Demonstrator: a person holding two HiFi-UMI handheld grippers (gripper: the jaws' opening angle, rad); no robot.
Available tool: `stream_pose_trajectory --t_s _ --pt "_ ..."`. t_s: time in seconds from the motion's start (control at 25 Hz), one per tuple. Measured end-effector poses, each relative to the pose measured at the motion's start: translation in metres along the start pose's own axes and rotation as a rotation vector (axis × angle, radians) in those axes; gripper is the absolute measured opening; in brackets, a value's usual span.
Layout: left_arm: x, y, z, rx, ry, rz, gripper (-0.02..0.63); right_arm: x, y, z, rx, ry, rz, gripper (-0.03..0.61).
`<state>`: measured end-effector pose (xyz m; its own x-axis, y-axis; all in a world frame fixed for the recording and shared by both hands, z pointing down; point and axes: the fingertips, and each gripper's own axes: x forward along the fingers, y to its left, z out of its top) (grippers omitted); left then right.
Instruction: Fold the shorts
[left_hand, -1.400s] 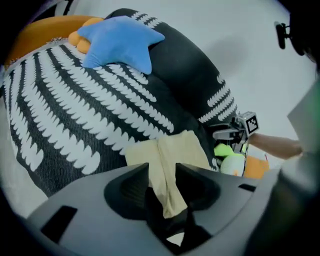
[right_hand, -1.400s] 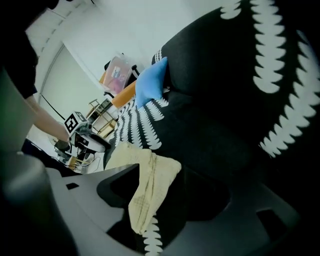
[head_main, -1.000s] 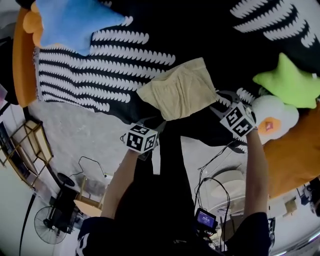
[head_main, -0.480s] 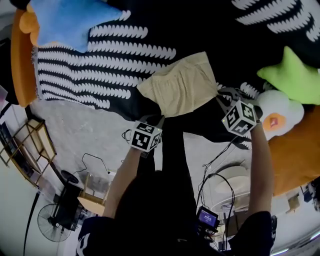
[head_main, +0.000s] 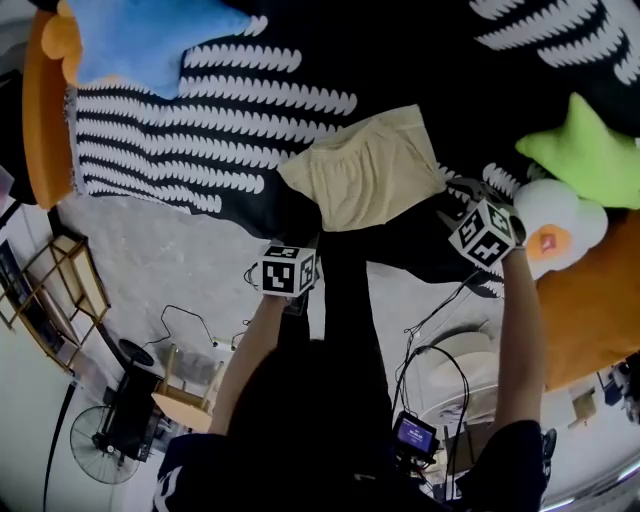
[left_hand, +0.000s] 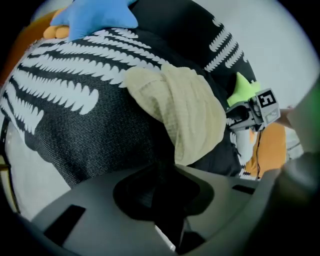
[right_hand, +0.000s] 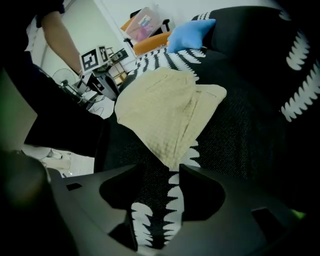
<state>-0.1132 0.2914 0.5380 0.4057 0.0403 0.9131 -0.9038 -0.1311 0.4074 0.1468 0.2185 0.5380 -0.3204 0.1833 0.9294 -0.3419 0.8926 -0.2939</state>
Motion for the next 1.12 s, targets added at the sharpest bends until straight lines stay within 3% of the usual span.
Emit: stream_pose_trajectory --t_s 0.08,0.16,0.32,0.6,0.8,1.12 --pt "-0.007 0.004 -0.005 -0.030 -0.001 -0.016 0.129 -0.006 0.001 0.003 0.053 -0.008 -0.017 0.305" --pt "-0.015 0.004 -0.008 -0.023 0.001 -0.035 0.164 -0.017 -0.003 0.008 0.118 -0.036 -0.065 0.371" --pt "-0.033 0.000 -0.008 0.003 -0.019 -0.060 0.217 -0.042 -0.002 0.021 0.288 -0.135 -0.143 0.428" --pt "-0.069 -0.016 0.007 0.083 -0.110 -0.097 0.256 -0.087 0.030 0.047 0.432 -0.258 -0.282 0.408" --pt "-0.104 -0.029 0.047 0.170 -0.195 -0.108 0.261 -0.128 0.037 0.068 0.525 -0.340 -0.370 0.403" --pt "-0.161 -0.043 0.056 0.238 -0.254 -0.121 0.261 -0.176 0.080 0.084 0.641 -0.400 -0.439 0.397"
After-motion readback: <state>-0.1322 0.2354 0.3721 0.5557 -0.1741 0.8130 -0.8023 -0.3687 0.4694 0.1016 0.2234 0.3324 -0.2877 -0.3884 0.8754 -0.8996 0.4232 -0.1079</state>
